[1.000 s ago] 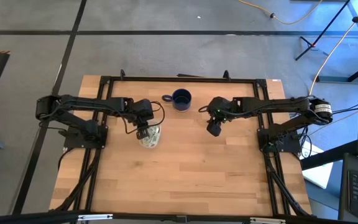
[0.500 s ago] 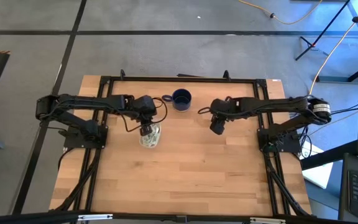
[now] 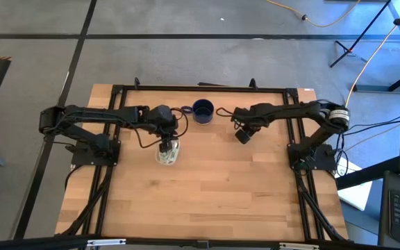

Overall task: Pick and place Stevia / Truvia into bins
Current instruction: Put the green stevia packet into the transparent container

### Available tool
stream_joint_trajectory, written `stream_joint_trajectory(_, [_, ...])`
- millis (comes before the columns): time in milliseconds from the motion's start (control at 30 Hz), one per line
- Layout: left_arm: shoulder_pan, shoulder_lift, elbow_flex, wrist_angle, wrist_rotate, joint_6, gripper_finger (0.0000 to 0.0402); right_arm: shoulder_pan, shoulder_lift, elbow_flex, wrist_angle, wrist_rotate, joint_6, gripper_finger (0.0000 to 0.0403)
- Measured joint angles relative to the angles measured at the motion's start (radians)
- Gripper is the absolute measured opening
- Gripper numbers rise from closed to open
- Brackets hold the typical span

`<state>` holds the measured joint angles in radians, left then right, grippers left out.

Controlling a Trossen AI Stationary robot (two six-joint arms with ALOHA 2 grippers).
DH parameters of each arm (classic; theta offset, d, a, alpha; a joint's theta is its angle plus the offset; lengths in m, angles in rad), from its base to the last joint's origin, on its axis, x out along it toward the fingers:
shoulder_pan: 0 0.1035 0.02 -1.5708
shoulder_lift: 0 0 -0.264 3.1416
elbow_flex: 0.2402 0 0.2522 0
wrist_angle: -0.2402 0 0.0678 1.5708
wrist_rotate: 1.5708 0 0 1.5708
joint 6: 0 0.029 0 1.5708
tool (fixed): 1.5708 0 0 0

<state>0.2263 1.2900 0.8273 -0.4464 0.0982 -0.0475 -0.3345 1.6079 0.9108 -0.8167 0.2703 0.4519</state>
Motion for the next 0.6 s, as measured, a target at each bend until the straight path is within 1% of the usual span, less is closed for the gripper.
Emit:
stream_joint_trajectory(200, [-0.011,-0.001,0.000,-0.001,-0.002,0.000,0.0098,-0.052,0.043,0.000,0.000,-0.009,-0.002,0.0113])
stream_joint_trajectory(300, [-0.011,-0.001,0.000,-0.008,-0.002,0.000,0.0097,-0.058,0.059,0.000,0.001,-0.035,-0.008,0.0104])
stream_joint_trajectory(600, [-0.011,-0.001,0.000,-0.025,-0.003,0.000,0.0097,-0.062,0.117,0.001,-0.003,-0.060,-0.010,0.0067])
